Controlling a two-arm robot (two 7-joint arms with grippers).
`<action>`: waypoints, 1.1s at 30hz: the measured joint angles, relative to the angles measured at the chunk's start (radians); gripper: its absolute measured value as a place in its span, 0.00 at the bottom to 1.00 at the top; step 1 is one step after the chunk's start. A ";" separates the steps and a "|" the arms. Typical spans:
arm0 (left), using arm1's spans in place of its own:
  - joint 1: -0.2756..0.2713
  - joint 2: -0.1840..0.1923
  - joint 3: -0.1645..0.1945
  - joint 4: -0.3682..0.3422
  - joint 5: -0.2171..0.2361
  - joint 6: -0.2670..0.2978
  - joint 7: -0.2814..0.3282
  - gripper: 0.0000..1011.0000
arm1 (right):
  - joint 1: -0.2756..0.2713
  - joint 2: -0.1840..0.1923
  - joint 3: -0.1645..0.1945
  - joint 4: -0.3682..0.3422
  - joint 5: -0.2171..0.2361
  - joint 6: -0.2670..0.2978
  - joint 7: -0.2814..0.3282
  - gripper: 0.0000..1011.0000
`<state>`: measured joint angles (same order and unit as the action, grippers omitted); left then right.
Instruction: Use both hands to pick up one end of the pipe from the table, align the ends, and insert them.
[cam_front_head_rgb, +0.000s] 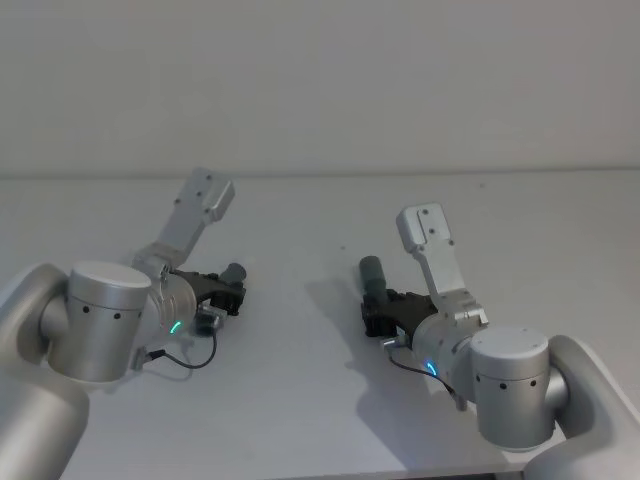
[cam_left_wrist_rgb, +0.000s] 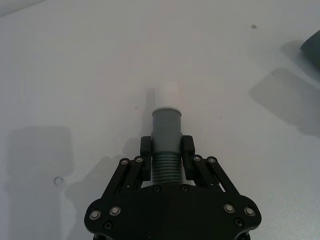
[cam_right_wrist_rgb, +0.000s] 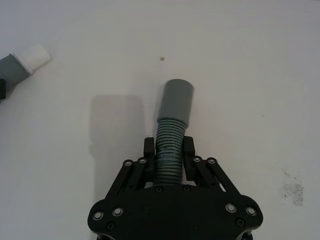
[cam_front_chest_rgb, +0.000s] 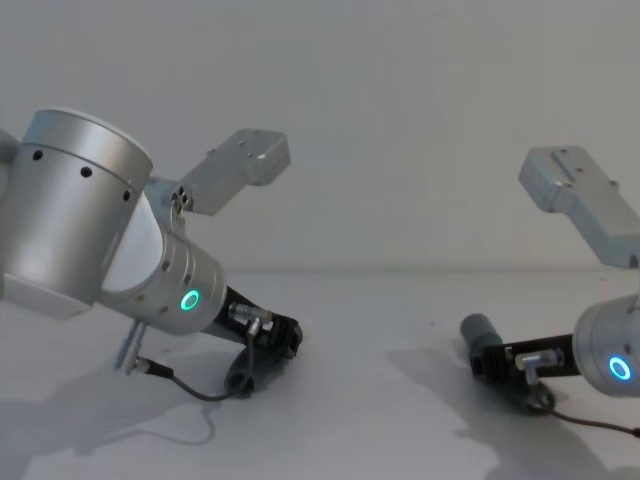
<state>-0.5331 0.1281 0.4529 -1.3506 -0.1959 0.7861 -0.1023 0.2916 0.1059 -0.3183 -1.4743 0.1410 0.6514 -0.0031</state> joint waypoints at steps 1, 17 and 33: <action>0.000 0.000 0.000 0.000 0.000 0.000 0.000 0.32 | 0.000 0.000 0.000 0.000 0.000 0.000 0.000 0.29; 0.000 0.000 0.000 0.000 0.000 0.000 0.000 0.32 | 0.000 -0.001 0.001 0.000 0.000 0.001 0.000 0.21; 0.000 0.000 0.000 0.000 0.000 0.000 0.000 0.32 | 0.000 -0.001 0.001 0.000 0.000 0.001 0.000 0.21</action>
<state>-0.5331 0.1281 0.4529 -1.3506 -0.1959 0.7860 -0.1023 0.2916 0.1051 -0.3176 -1.4739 0.1407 0.6528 -0.0030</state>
